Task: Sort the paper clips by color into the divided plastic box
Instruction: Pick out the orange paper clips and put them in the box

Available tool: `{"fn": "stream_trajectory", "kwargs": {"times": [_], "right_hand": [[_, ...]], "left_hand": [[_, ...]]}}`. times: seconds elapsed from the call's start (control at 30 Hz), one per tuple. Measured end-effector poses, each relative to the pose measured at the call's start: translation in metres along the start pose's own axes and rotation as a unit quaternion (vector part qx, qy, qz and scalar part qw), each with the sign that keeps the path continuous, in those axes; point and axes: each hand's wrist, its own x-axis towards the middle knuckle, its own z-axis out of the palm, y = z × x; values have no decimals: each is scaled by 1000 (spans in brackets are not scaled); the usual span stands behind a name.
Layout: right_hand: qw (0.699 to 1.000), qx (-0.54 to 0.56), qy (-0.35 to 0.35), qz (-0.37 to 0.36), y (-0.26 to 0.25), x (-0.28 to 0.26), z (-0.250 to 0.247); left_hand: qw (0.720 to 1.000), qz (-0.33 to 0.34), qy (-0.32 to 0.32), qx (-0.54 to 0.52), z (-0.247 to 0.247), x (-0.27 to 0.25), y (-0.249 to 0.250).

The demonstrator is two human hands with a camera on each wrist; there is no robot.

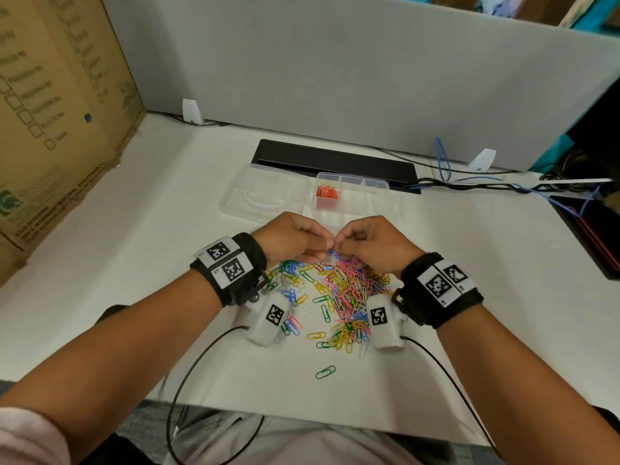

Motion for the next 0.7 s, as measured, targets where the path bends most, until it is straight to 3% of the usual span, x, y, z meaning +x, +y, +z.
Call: {"fn": "stream_trajectory", "kwargs": {"times": [0.17, 0.4, 0.7], "right_hand": [[997, 80, 7, 23, -4, 0, 8], [990, 68, 117, -34, -8, -2, 12], [987, 144, 74, -23, -9, -3, 11]], "left_hand": [[998, 18, 53, -11, 4, 3, -7], [987, -41, 50, -150, -1, 2, -4], [983, -48, 39, -175, -1, 1, -3]]}}
